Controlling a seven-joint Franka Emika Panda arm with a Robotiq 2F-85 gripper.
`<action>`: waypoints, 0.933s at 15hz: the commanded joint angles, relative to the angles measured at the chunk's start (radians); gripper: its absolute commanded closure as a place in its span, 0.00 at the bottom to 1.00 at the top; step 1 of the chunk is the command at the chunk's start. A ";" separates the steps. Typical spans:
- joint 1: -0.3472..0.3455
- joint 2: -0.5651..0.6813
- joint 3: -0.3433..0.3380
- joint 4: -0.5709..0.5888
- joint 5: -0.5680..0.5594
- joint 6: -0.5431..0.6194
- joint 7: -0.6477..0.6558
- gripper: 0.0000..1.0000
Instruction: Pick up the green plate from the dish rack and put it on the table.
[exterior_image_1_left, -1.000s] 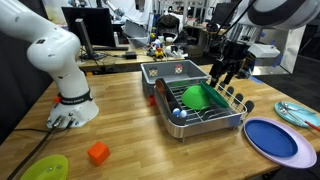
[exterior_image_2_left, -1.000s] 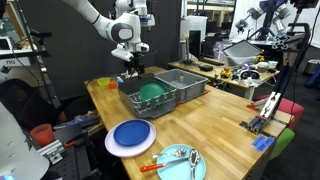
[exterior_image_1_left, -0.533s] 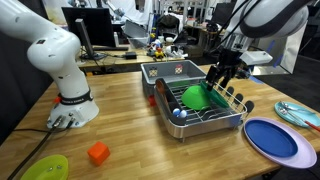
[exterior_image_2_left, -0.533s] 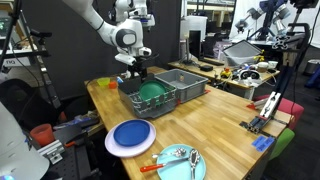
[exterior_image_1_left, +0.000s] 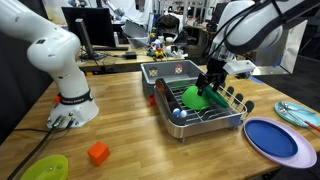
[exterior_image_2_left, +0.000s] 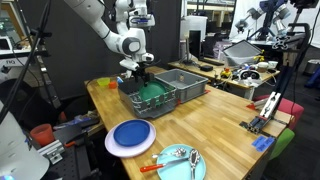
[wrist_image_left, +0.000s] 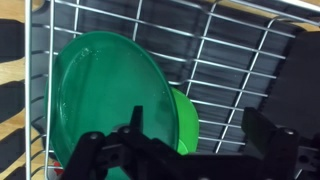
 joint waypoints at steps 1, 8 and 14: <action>0.023 0.016 -0.018 0.019 -0.033 0.011 0.045 0.00; 0.034 0.027 -0.025 0.026 -0.058 0.027 0.070 0.16; 0.033 0.032 -0.029 0.026 -0.059 0.052 0.069 0.61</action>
